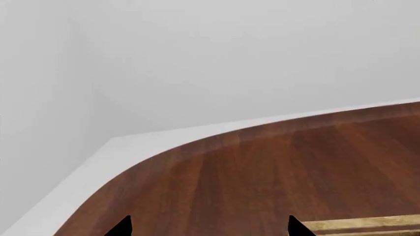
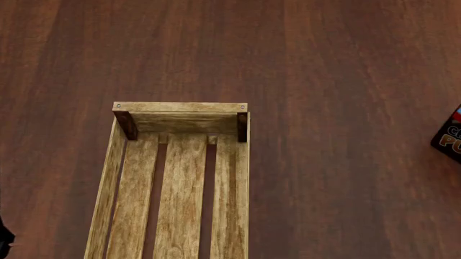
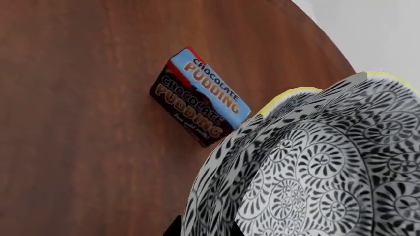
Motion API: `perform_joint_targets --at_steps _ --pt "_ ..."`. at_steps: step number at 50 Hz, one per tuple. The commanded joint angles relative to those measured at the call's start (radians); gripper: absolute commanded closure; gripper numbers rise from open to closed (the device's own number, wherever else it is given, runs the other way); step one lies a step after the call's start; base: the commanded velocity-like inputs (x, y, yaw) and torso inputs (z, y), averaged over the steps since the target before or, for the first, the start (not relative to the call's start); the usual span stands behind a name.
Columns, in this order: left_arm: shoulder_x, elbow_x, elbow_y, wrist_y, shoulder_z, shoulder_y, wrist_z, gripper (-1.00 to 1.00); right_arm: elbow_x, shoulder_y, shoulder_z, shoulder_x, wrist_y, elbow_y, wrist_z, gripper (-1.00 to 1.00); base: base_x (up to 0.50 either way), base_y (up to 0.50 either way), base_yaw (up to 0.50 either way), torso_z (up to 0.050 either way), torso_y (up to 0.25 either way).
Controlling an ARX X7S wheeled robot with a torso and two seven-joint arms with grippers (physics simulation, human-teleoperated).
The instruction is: Stack the left bowl on the right bowl and place them in the tray.
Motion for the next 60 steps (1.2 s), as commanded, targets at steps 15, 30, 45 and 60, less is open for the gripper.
perform_joint_targets --at_steps 15,30,45,60 --pt "-0.015 -0.047 0.035 0.008 -0.045 0.024 -0.021 -1.0 0.173 0.634 -0.446 -0.156 0.189 0.061 0.224 1.0 0.0 0.0 0.0 0.0 0.0" --pt "-0.025 -0.07 0.044 0.015 -0.063 0.032 -0.033 -1.0 0.189 0.743 -0.544 -0.24 0.216 0.089 0.263 1.0 0.0 0.0 0.0 0.0 0.001" --pt "-0.037 -0.083 0.043 0.021 -0.066 0.037 -0.045 -1.0 0.18 0.884 -0.662 -0.351 0.291 0.113 0.267 1.0 0.0 0.0 0.0 0.0 0.0" --pt "-0.049 -0.089 0.043 0.029 -0.06 0.037 -0.055 -1.0 0.1 1.043 -0.778 -0.502 0.375 0.145 0.195 1.0 0.0 0.0 0.0 0.0 0.001"
